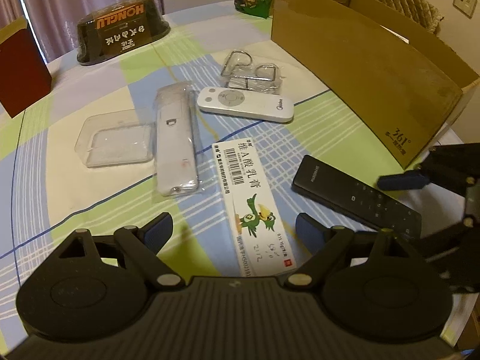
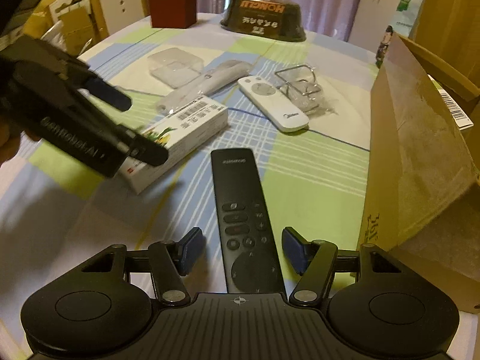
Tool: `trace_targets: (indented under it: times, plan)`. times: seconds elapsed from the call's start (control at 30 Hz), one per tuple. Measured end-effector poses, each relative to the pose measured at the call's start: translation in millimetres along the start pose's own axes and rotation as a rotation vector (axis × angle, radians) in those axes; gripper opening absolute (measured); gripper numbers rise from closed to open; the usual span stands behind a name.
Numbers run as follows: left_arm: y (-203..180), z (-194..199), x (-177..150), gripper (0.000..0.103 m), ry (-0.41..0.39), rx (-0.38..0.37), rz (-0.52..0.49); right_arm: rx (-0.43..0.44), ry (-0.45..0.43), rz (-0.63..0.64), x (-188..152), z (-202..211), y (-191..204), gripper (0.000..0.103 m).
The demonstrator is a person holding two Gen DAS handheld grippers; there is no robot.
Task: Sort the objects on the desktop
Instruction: 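Lower both tools over the white ointment box and the black remote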
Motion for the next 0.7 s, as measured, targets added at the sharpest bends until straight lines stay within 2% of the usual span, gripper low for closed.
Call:
trace_targets:
  times: [0.2, 0.23, 0.3, 0.4, 0.7]
  plan:
    - [3, 3, 2, 0.086, -0.012, -0.018, 0.006, -0.003, -0.005, -0.065, 9, -11, -4, 0.063]
    - [3, 4, 2, 0.086, -0.014, -0.021, 0.007, 0.000, -0.004, -0.072, 10, -12, -5, 0.054]
    - [5, 5, 2, 0.086, -0.016, -0.025, 0.008, 0.007, -0.002, -0.085, 12, -13, -5, 0.045]
    - [5, 6, 1, 0.086, -0.016, -0.032, 0.009, 0.002, 0.017, -0.095, 11, -10, -4, 0.038]
    - [-9, 1, -1, 0.081, -0.012, -0.039, -0.029, -0.034, 0.099, -0.134, -17, 22, -9, 0.038]
Point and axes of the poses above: each gripper's, at about its wrist camera, not at the fingertips, and z roughly against the way its jaws point, y to its left, x to its top, the point moved 8 cm from there along -z, roughly the way its jaws point, and after that the axes turned 7 degrees about -y, right-handed, at the moved point
